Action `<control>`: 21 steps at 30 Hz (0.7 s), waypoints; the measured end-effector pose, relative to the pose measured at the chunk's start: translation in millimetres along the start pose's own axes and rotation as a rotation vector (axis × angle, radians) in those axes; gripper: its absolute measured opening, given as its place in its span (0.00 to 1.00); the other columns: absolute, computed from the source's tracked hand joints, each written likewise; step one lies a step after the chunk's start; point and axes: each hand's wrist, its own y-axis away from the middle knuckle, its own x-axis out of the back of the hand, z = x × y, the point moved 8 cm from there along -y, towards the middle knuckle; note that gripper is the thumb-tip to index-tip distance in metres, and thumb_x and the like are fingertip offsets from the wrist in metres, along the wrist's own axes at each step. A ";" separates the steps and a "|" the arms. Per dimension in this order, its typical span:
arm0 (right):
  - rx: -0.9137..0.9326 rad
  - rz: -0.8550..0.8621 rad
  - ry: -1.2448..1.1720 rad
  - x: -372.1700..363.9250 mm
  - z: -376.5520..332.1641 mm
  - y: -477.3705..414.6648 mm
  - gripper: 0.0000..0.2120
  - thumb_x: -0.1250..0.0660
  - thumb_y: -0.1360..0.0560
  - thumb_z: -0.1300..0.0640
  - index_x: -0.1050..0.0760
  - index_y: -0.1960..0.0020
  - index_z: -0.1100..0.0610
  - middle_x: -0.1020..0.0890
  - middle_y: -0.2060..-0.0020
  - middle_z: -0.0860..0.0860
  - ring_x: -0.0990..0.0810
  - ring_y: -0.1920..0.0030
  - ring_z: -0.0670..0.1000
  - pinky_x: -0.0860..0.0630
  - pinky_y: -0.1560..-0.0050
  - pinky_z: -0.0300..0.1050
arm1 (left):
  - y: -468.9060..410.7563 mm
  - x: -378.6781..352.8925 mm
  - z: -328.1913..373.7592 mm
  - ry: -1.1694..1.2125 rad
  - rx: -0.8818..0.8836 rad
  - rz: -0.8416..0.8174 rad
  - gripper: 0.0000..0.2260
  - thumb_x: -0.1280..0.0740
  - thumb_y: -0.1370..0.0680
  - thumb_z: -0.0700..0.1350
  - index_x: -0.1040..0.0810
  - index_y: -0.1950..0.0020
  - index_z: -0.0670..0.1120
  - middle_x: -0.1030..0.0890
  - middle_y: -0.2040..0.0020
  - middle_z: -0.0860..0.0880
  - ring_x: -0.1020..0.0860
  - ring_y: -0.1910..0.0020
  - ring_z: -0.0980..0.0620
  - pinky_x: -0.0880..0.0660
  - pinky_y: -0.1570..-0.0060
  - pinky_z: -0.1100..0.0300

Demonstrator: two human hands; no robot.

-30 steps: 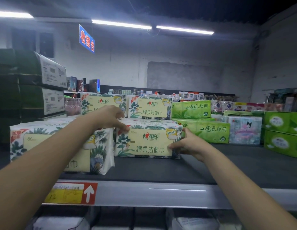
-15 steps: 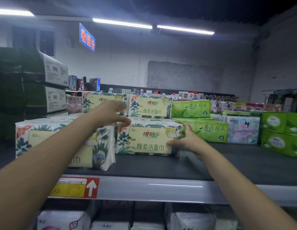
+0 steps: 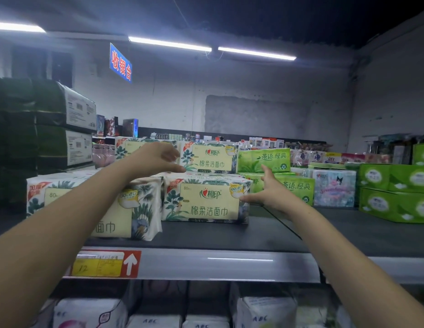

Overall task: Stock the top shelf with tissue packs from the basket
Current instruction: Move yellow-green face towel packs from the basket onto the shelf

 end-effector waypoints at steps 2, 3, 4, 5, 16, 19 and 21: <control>0.018 0.009 0.022 4.0 -4.7 4.5 0.56 0.22 0.34 0.53 0.60 0.22 0.52 0.43 0.24 0.56 0.38 0.27 0.57 0.38 0.31 0.48 | 4.6 -1.7 11.6 0.019 -0.028 -0.027 0.24 0.27 0.29 0.52 0.25 0.36 0.45 0.20 0.40 0.48 0.22 0.45 0.53 0.28 0.43 0.62; 0.025 0.014 0.024 5.8 -6.9 6.6 0.56 0.22 0.35 0.52 0.60 0.22 0.52 0.43 0.24 0.56 0.38 0.27 0.57 0.38 0.31 0.48 | 7.2 -2.3 17.7 0.025 -0.043 -0.036 0.24 0.27 0.29 0.52 0.25 0.35 0.46 0.20 0.40 0.48 0.22 0.45 0.53 0.28 0.43 0.63; 0.030 0.023 0.022 7.9 -8.2 9.3 0.57 0.22 0.35 0.52 0.60 0.22 0.52 0.43 0.24 0.56 0.38 0.27 0.57 0.38 0.31 0.48 | 10.5 -3.0 23.1 0.027 -0.054 -0.042 0.25 0.27 0.29 0.52 0.25 0.35 0.46 0.21 0.40 0.49 0.22 0.45 0.53 0.28 0.44 0.64; 0.033 0.032 0.018 9.8 -9.1 11.9 0.57 0.22 0.35 0.51 0.60 0.22 0.52 0.44 0.24 0.56 0.38 0.27 0.57 0.37 0.31 0.49 | 13.8 -3.8 28.3 0.028 -0.065 -0.046 0.25 0.27 0.29 0.52 0.26 0.34 0.46 0.21 0.40 0.50 0.23 0.44 0.54 0.29 0.45 0.65; 0.176 0.052 0.066 29.4 -4.1 66.3 0.51 0.25 0.32 0.49 0.57 0.23 0.47 0.46 0.23 0.50 0.43 0.25 0.52 0.42 0.28 0.49 | 60.7 -18.6 45.8 0.066 0.029 0.079 0.27 0.31 0.26 0.58 0.31 0.30 0.50 0.27 0.31 0.51 0.28 0.34 0.52 0.30 0.33 0.50; 0.225 0.053 -0.010 37.0 2.3 89.1 0.45 0.28 0.29 0.48 0.55 0.23 0.44 0.45 0.23 0.46 0.43 0.25 0.49 0.42 0.29 0.48 | 87.6 -23.2 54.4 0.263 0.059 0.225 0.26 0.31 0.25 0.55 0.32 0.29 0.49 0.28 0.30 0.51 0.30 0.32 0.53 0.33 0.31 0.51; 0.241 0.056 -0.084 40.3 7.8 104.6 0.41 0.30 0.27 0.49 0.52 0.23 0.45 0.42 0.24 0.45 0.42 0.26 0.45 0.41 0.30 0.45 | 104.5 -29.2 58.9 0.372 0.089 0.286 0.25 0.31 0.24 0.53 0.32 0.29 0.48 0.28 0.30 0.52 0.30 0.32 0.54 0.34 0.32 0.54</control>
